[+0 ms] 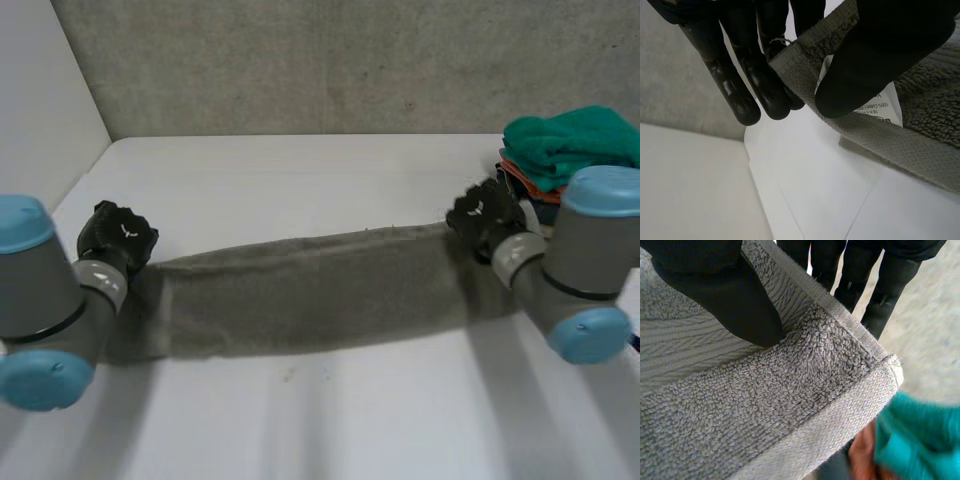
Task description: Fold the laundry.
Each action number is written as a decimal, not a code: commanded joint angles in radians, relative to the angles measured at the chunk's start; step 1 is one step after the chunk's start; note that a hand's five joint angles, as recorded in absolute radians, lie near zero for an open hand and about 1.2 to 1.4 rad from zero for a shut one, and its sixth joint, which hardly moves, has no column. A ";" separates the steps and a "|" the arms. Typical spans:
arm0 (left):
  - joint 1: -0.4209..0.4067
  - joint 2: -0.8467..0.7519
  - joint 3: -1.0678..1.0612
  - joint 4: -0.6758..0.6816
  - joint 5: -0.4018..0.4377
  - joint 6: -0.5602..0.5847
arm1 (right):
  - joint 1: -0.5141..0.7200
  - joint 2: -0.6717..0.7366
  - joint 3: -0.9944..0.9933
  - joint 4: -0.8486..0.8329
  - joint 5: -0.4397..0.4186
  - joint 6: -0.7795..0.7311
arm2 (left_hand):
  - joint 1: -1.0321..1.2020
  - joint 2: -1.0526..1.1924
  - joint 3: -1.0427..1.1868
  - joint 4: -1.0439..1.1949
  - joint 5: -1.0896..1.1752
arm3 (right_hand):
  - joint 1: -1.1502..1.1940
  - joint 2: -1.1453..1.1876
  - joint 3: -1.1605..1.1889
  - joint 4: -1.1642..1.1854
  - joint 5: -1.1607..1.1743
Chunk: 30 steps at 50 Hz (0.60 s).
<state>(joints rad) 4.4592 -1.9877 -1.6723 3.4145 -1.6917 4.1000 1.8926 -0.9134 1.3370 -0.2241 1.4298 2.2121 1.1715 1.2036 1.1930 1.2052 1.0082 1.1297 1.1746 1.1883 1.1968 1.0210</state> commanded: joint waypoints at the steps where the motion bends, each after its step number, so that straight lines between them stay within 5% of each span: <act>1: -0.020 -0.069 0.072 -0.006 -0.059 0.005 | 0.014 0.151 -0.145 -0.161 -0.081 0.003 | 0.225 0.193 0.203 0.191 0.214 | 0.267 0.222 0.208 0.199 0.201; 4: -0.020 -0.101 0.111 0.002 -0.062 0.003 | 0.013 0.235 -0.228 -0.167 -0.123 0.008 | 0.225 0.193 0.203 0.191 0.214 | 0.267 0.222 0.208 0.199 0.201; 10: -0.026 -0.181 0.221 0.000 -0.078 0.000 | 0.019 0.366 -0.390 -0.164 -0.062 0.006 | 0.225 0.193 0.203 0.191 0.214 | 0.192 0.147 0.133 0.125 0.126; 13: -0.034 -0.207 0.253 -0.001 -0.083 0.000 | 0.022 0.381 -0.423 -0.164 -0.016 0.008 | 0.225 0.193 0.203 0.191 0.214 | -0.955 -1.000 -1.014 -1.022 -1.021; 14: -0.041 -0.217 0.269 -0.003 -0.083 -0.001 | 0.023 0.380 -0.427 -0.170 -0.002 0.009 | -0.406 -0.438 -0.427 -0.439 -0.417 | -0.955 -1.000 -1.014 -1.022 -1.021; 16: -0.046 -0.218 0.276 -0.003 -0.086 0.000 | 0.025 0.369 -0.427 -0.170 0.029 0.020 | -0.997 -1.029 -1.018 -1.031 -1.008 | -0.955 -1.000 -1.014 -1.022 -1.021; 23: -0.047 -0.174 0.260 -0.014 -0.095 -0.062 | 0.010 0.196 -0.314 -0.071 0.078 0.167 | -0.997 -1.029 -1.018 -1.031 -1.008 | -0.955 -1.000 -1.014 -1.022 -1.021; 30: -0.020 -0.030 0.172 -0.030 -0.085 -0.170 | -0.021 -0.013 -0.164 0.185 -0.086 0.313 | -0.997 -1.029 -1.018 -1.031 -1.008 | -0.955 -1.000 -1.014 -1.022 -1.021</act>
<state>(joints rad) 4.4189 -2.1173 -1.4344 3.3942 -1.7837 4.0027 1.8993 -0.7894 1.0691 -0.2116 1.4588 2.4307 0.1861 0.2035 0.2106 0.2024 0.0475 0.2238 0.2062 0.2075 0.2086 0.0475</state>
